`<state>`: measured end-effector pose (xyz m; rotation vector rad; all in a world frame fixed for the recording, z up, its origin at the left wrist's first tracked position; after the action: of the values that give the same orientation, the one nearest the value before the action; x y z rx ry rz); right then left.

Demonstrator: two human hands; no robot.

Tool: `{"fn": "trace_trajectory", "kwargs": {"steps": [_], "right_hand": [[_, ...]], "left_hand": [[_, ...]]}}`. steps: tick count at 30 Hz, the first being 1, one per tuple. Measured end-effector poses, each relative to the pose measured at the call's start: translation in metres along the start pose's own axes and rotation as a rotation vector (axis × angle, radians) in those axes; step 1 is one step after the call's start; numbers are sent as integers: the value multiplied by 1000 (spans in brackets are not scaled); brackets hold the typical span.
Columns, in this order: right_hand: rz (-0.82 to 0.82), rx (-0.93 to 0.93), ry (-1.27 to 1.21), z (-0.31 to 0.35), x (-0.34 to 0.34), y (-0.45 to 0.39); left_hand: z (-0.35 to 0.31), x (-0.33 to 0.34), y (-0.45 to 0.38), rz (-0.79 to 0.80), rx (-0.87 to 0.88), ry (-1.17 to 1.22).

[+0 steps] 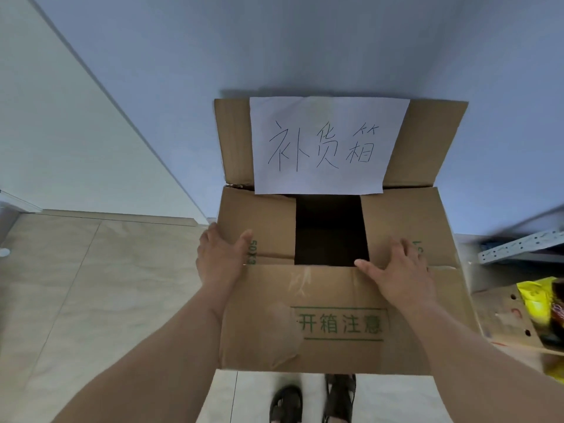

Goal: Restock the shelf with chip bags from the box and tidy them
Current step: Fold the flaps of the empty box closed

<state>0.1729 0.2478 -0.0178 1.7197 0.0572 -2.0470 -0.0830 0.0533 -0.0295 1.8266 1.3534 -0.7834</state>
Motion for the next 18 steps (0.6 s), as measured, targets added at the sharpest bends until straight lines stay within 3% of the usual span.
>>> {"fn": "trace_trajectory", "kwargs": {"steps": [9,13,18], "right_hand": [[-256,131,-261,-36,-14,-117],[-235,177,-432,-36,-18,-156],[-189,218,-738,-37,-29,-175]], "left_hand": [[-75,33,-77,-94,-113,327],[-83,35,-89,-88,-143,432],[-85,27,-91,-30,-306,630]]}}
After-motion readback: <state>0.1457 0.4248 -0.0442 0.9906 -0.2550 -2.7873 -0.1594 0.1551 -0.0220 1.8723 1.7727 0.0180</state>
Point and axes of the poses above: each hand's wrist, its own y-axis away from the middle knuckle, its own x-axis out of the palm, z = x × y, the point moved 1 cm from there along -y, towards the middle knuckle, and after that the axes turned 9 degrees about -z, right-handed, at the moved point
